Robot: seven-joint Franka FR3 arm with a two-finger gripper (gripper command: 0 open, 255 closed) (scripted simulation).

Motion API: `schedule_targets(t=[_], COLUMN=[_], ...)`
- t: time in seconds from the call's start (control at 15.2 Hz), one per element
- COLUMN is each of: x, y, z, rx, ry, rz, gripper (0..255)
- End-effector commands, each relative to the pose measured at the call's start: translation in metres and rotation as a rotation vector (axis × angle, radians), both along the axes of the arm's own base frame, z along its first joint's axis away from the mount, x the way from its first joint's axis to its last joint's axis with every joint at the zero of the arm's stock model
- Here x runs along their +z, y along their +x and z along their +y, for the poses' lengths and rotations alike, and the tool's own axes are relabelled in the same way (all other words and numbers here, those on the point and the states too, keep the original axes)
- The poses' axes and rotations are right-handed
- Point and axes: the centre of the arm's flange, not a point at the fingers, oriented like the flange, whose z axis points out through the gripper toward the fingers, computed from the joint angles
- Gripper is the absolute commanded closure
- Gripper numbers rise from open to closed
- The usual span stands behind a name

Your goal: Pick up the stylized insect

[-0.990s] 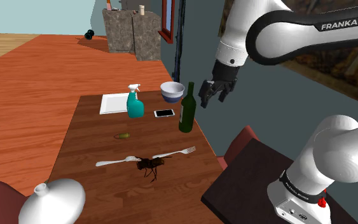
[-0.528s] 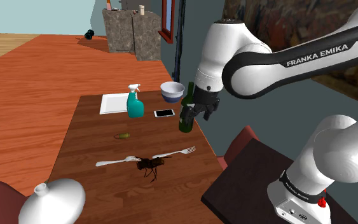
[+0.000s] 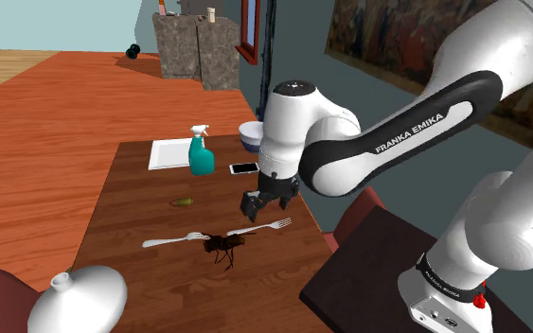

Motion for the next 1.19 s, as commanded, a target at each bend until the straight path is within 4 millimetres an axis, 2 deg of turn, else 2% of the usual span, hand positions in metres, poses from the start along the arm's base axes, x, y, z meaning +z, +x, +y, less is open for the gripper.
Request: schedule_targets(t=[0.0, 0.66, 1.12], x=[-0.021, -0.126, -0.159], y=[0.004, 0.030, 0.030], z=[0.018, 0.100, 0.101], rx=[-0.011, -0.056, -0.057], ry=[-0.003, -0.028, -0.029], rz=[0.002, 0.013, 0.013], gripper=[0, 0, 0])
